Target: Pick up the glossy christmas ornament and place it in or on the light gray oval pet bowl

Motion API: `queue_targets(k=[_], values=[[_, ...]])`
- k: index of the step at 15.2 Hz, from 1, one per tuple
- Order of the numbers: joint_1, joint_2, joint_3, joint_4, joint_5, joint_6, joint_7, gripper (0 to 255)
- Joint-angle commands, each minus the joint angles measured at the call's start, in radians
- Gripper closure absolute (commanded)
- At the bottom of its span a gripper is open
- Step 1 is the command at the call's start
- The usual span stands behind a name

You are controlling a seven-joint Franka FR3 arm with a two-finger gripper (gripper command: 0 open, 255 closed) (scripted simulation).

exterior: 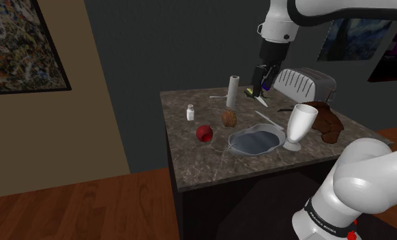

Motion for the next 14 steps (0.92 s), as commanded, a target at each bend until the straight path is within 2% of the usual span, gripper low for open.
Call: queue_targets(k=[1,8,14], values=[[0.0,0.0,0.0,0.0,0.0,0.0,0.0,0],[-0.095,0.24,0.072,0.037,0.138,0.142,0.407,0],[-0.158,0.447,0.094,0.086,0.237,0.278,0.718,0]])
